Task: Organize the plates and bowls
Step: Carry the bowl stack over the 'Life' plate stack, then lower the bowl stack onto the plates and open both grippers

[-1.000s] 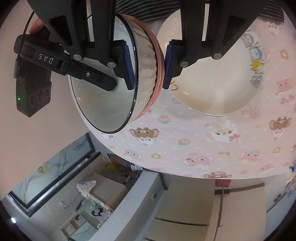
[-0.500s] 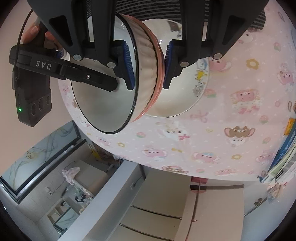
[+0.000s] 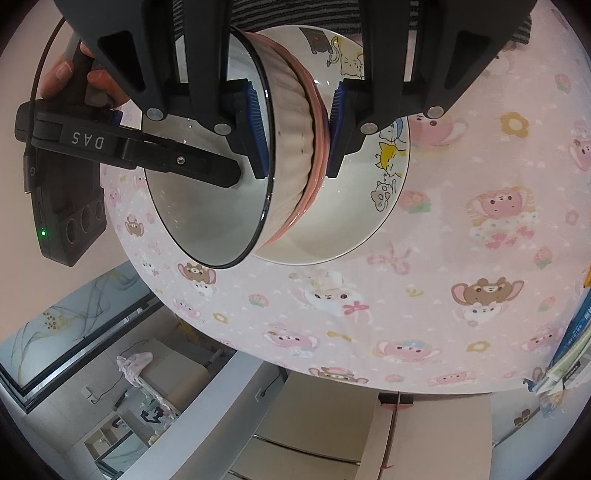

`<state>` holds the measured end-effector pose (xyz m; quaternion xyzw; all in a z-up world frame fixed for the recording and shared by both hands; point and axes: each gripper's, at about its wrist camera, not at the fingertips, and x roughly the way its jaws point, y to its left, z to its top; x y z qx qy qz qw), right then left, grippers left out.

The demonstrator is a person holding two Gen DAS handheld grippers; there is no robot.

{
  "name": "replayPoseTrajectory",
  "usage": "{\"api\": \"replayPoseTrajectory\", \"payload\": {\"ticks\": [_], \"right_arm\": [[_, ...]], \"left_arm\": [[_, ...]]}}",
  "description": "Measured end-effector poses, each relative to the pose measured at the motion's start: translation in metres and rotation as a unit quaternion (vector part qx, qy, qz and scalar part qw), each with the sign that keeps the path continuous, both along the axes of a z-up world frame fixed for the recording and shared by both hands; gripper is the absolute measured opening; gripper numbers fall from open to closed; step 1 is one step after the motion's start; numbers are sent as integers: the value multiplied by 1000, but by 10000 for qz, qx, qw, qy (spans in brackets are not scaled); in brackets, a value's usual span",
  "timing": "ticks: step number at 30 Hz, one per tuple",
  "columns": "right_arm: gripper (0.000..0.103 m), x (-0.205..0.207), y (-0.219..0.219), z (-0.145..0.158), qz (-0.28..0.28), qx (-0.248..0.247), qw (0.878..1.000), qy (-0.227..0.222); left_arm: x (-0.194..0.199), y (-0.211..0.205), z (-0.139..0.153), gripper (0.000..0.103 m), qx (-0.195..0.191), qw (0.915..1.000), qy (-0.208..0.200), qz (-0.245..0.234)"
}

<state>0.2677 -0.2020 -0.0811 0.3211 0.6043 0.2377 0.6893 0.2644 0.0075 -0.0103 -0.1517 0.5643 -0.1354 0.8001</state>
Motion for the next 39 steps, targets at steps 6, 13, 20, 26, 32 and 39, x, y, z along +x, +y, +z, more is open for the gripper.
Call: {"api": "replayPoseTrajectory", "payload": {"ticks": [6, 13, 20, 26, 32, 39], "right_arm": [[42, 1, -3, -8, -28, 23, 10000, 66], [42, 3, 2, -17, 45, 56, 10000, 47], [45, 0, 12, -13, 199, -176, 9992, -302], [45, -1, 12, -12, 196, -252, 9987, -396], [45, -3, 15, -8, 336, -443, 9971, -511], [46, -7, 7, 19, 5, -1048, 9881, -1122]], "left_arm": [[4, -1, -7, 32, 19, 10000, 41, -11], [6, -1, -14, 32, 131, 9999, 40, -11], [4, 0, -16, 32, 179, 9998, -73, -64], [2, 1, -16, 32, 186, 9997, -177, -58], [-9, 6, -1, 32, 351, 9980, -519, -3], [-21, 3, 18, 32, 720, 9918, -1055, 24]]}}
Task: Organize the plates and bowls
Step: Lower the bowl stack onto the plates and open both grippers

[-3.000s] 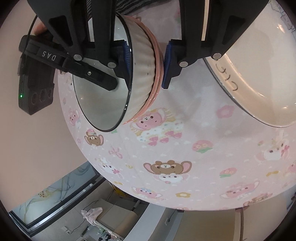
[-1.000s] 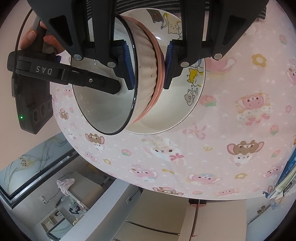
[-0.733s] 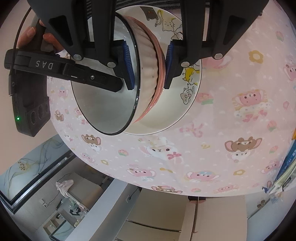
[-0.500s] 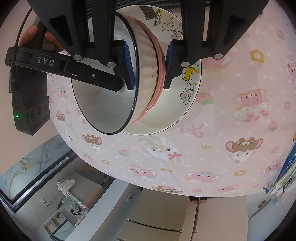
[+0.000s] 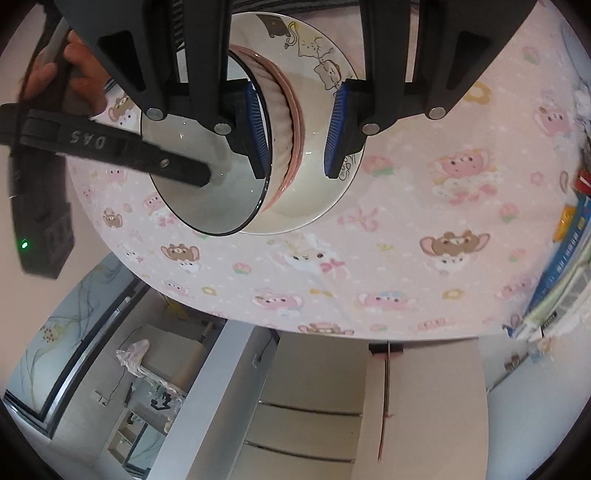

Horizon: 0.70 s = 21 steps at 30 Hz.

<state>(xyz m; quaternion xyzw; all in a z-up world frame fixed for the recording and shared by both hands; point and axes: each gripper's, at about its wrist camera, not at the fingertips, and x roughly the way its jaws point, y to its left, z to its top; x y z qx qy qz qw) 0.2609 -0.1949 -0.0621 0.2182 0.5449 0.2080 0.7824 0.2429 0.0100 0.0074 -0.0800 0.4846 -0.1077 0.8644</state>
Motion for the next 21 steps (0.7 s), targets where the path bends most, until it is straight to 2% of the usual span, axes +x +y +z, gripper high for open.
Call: {"api": "replayPoseTrajectory", "payload": {"ticks": [3, 7, 11, 13, 18, 21], "right_arm": [[46, -4, -6, 11, 7, -98, 9999, -130], [46, -16, -17, 21, -14, -30, 9997, -254], [46, -36, -27, 38, -121, -284, 9974, -646], [46, -47, -32, 48, -140, -482, 9952, -836], [46, -82, -48, 87, -244, -829, 9832, -1610], [46, -108, -54, 111, -353, -923, 9696, -2239]], "left_arm": [[-10, 3, 11, 32, -111, 9997, -177, 149], [-31, 3, 37, 32, 24, 9962, -827, 261], [-45, 11, 56, 32, -356, 9933, -1054, 319], [-56, 10, 66, 32, -164, 9903, -1338, 335], [-87, 8, 93, 32, 100, 9785, -2041, 284], [-111, 2, 109, 33, 274, 9613, -2741, 78]]}}
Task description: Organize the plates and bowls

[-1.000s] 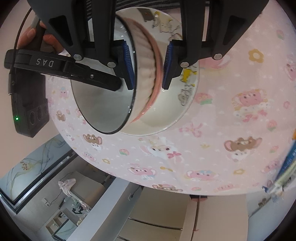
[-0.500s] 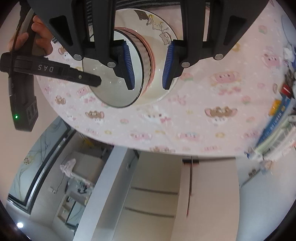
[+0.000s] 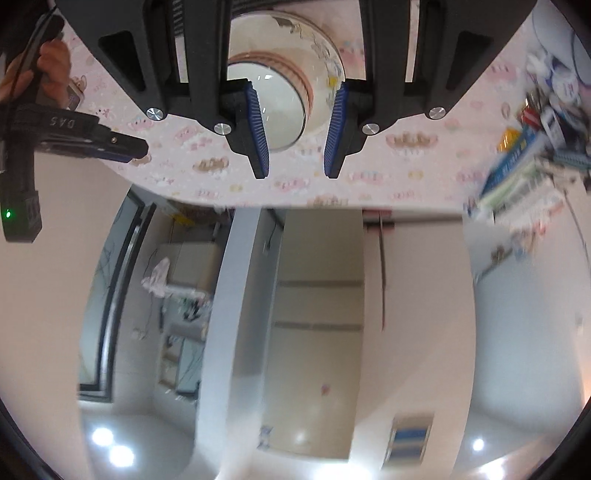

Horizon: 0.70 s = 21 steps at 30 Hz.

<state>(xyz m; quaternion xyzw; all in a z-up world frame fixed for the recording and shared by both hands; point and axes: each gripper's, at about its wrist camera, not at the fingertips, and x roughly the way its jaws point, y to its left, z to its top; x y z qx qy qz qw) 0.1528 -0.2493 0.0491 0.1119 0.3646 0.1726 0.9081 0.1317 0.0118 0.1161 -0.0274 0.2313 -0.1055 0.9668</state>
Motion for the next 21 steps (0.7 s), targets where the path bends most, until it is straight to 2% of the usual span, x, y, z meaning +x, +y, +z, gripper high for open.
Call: {"api": "replayPoseTrajectory", "payload": {"ticks": [2, 3, 4, 5, 8, 9, 11, 13, 14, 17, 19, 21], "right_arm": [[47, -15, -3, 13, -40, -15, 9992, -392], [47, -23, -5, 19, -83, 6, 9982, -588], [47, -29, -7, 25, -142, 50, 9969, -768], [47, -36, -10, 29, -219, 102, 9952, -951], [49, -53, -12, 40, -423, 34, 9866, -1573], [52, -57, -11, 42, -515, -11, 9826, -1785], [76, -67, -13, 44, -746, -10, 9731, -2181], [83, -72, -18, 46, -1106, 96, 9649, -2382], [89, -73, -22, 47, -1188, 234, 9640, -2368], [99, -70, -28, 45, -1082, 624, 9633, -2377], [103, -72, -24, 45, -1124, 384, 9592, -2566], [103, -75, -14, 44, -999, 29, 9555, -2775]], "left_arm": [[-16, -4, 8, 40, 134, 9989, -443, -66], [-24, -5, 11, 52, 164, 9977, -649, -101], [-33, -6, 14, 59, 198, 9957, -899, -86], [-39, -7, 16, 70, 224, 9938, -1090, -64], [-58, -10, 22, 87, 301, 9873, -1555, 105], [-62, -10, 24, 88, 319, 9855, -1656, 161], [-69, -10, 26, 90, 400, 9820, -1838, 155], [-74, -11, 24, 102, 514, 9792, -1952, 181], [-77, -12, 23, 103, 556, 9772, -2037, 214], [-90, -10, 19, 103, 480, 9712, -2294, 428], [-99, -8, 16, 103, 279, 9696, -2407, 349], [-104, -11, 10, 103, 319, 9659, -2544, 356]]}}
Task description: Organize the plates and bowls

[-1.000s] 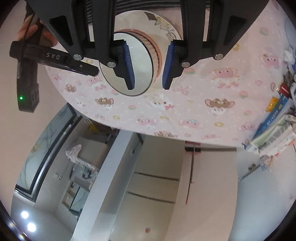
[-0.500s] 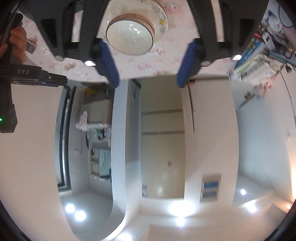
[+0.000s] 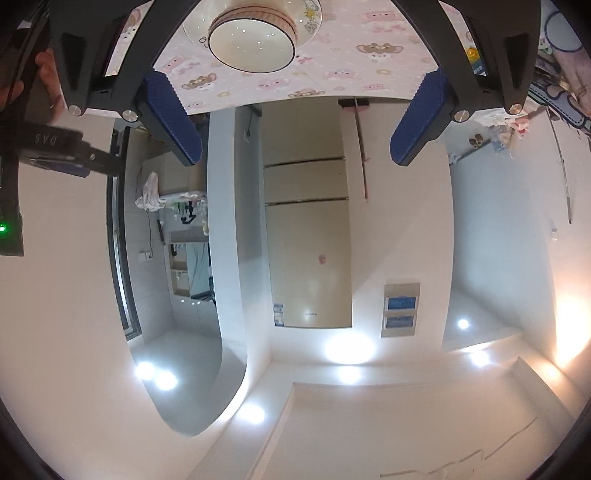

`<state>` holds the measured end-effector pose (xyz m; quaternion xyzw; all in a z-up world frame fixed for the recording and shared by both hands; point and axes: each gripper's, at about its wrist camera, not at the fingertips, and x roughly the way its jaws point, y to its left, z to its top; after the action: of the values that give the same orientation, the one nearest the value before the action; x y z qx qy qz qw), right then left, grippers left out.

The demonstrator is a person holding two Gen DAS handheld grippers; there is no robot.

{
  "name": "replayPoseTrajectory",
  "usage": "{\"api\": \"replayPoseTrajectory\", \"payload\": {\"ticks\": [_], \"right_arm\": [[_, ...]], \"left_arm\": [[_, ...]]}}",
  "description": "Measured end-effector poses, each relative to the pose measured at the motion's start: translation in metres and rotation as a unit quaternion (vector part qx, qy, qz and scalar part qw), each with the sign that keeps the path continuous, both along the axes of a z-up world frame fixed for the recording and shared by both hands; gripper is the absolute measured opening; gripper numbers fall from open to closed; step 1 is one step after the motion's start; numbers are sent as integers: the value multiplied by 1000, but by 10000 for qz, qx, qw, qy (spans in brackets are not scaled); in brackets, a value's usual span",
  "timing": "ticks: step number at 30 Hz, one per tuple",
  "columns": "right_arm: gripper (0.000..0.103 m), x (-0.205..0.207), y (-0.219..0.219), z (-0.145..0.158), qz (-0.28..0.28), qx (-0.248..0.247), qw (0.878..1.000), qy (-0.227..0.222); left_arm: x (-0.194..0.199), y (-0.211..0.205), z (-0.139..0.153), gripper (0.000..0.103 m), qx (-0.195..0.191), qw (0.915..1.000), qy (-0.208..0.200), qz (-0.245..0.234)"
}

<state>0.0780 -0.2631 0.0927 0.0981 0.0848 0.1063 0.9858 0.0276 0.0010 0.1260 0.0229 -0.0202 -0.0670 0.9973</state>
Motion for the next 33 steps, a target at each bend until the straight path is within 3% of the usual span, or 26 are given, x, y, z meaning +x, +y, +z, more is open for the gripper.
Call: {"api": "replayPoseTrajectory", "payload": {"ticks": [4, 6, 10, 18, 26, 33], "right_arm": [[103, -6, 14, -10, 49, -255, 9994, -227], [103, -12, 20, -18, 161, -367, 9986, -358], [103, -20, 27, -46, -83, -504, 9974, -508], [103, -15, 36, -88, 43, -501, 9987, -128], [103, -23, 43, -95, -15, -740, 9970, -240], [103, -18, 34, -96, -93, -554, 9984, -116]], "left_arm": [[6, -3, -16, 103, 100, 9999, 45, -112], [15, 0, -28, 103, 2, 9994, 314, -149], [23, 12, -56, 103, -260, 9991, 346, 4], [44, 10, -111, 103, -113, 9969, 732, 271], [44, 7, -123, 103, -75, 9956, 856, 360], [40, 8, -120, 103, -95, 9966, 758, 316]]}}
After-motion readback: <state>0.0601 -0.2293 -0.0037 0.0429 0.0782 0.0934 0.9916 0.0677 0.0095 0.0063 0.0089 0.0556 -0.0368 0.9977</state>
